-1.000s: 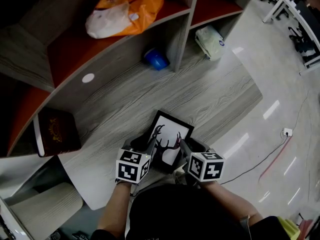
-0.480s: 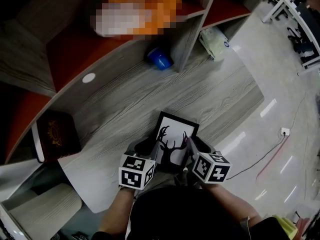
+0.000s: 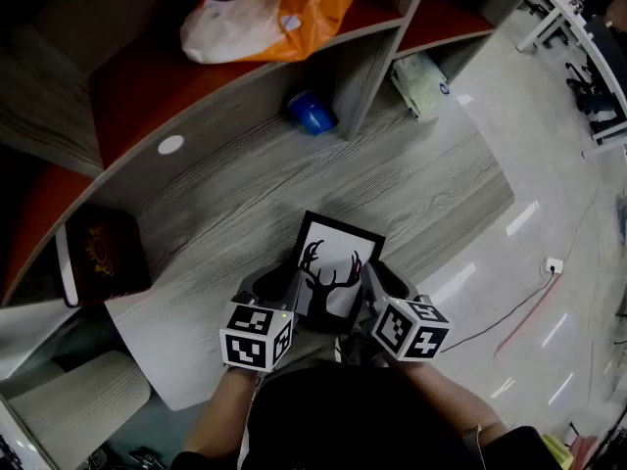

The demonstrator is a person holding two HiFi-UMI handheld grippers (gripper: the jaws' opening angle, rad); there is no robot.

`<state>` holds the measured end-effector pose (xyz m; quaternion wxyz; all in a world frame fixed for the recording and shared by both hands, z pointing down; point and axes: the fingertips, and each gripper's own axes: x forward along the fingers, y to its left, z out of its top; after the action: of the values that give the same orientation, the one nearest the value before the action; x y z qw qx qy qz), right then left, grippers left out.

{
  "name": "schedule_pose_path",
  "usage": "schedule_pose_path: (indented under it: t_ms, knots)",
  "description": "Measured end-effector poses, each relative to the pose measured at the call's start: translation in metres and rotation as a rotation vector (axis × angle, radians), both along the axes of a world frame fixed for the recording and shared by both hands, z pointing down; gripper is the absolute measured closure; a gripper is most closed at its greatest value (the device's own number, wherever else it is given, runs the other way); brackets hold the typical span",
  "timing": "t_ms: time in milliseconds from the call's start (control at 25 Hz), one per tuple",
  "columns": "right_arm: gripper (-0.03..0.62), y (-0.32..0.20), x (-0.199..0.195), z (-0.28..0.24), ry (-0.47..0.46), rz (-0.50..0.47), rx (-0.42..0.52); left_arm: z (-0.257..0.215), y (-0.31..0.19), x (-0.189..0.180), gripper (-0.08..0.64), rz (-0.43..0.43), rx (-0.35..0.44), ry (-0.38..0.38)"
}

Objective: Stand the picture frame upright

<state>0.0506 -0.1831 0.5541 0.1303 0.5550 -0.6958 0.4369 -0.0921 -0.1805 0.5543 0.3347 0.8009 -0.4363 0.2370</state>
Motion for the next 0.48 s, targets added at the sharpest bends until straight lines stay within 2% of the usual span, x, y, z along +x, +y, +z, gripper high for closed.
schedule_pose_path:
  t_ms: [120, 480]
  knots:
    - [0.514, -0.004, 0.007, -0.009, 0.008, -0.028, 0.042, -0.006, 0.002, 0.007, 0.486, -0.023, 0.008, 0.010]
    - [0.520, -0.007, 0.035, -0.033, -0.004, -0.055, 0.116, -0.029, 0.005, 0.035, 0.489, -0.053, 0.072, -0.032]
